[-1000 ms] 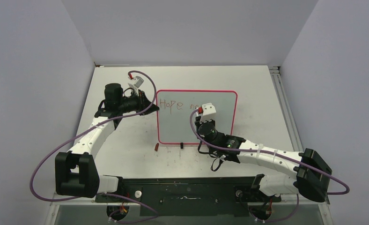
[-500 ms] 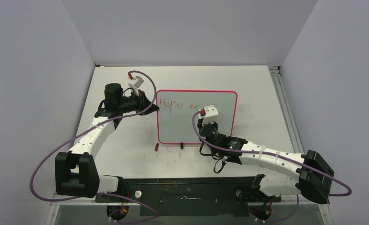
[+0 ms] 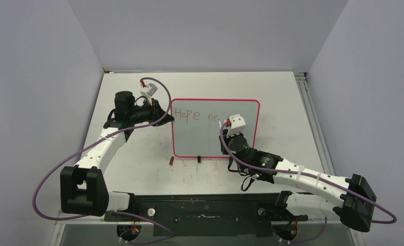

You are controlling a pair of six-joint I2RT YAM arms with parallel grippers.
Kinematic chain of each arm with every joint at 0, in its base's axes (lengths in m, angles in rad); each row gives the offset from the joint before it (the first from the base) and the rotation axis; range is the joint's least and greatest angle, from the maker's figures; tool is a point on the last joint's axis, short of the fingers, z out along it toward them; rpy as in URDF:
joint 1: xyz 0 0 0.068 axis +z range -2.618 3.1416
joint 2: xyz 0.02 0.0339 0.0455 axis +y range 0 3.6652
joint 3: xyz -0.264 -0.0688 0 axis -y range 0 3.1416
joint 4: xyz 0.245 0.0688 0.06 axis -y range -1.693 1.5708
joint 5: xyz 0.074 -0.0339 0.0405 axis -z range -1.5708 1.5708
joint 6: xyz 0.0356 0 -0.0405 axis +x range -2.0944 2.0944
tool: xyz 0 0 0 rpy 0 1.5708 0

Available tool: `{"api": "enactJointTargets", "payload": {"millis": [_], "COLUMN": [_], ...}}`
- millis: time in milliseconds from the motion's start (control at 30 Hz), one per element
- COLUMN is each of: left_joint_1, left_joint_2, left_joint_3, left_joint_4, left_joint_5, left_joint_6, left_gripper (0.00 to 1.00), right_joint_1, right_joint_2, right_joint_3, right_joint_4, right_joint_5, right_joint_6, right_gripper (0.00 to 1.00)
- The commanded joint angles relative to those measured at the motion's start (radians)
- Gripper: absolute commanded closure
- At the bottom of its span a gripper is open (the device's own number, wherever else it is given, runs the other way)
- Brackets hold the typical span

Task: Write a sentence on the whiteboard

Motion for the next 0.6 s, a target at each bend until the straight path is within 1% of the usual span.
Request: {"api": "enactJointTargets", "payload": {"millis": [0,100,233,333,567], "left_joint_1": [0.001,0.001,0.001,0.001,0.002], "left_joint_2": [-0.037,-0.036,-0.038,-0.039,-0.039], "left_joint_3": [0.017,0.018,0.019,0.017,0.018], "left_joint_4": [0.014,0.014,0.013,0.012,0.01], "left_joint_5": [-0.016,-0.015,-0.015,-0.017,-0.015], "left_joint_6": [0.006,0.006,0.006,0.007,0.009], "left_gripper": [1.0,1.0,1.0,1.0,1.0], "right_joint_1": [-0.012,-0.022,-0.054,-0.071,-0.106], "right_joint_2": [-0.056,-0.021,0.015,0.032,0.044], "right_joint_3": [0.039,0.079,0.105,0.108,0.105], "right_joint_4": [0.01,-0.027,-0.02,-0.007,0.003], "right_joint_5": [0.012,0.011,-0.05,-0.085,-0.098], "right_joint_6": [-0.048,-0.075,-0.103,-0.102,-0.089], "right_gripper": [0.95,0.95,0.95,0.95,0.95]}}
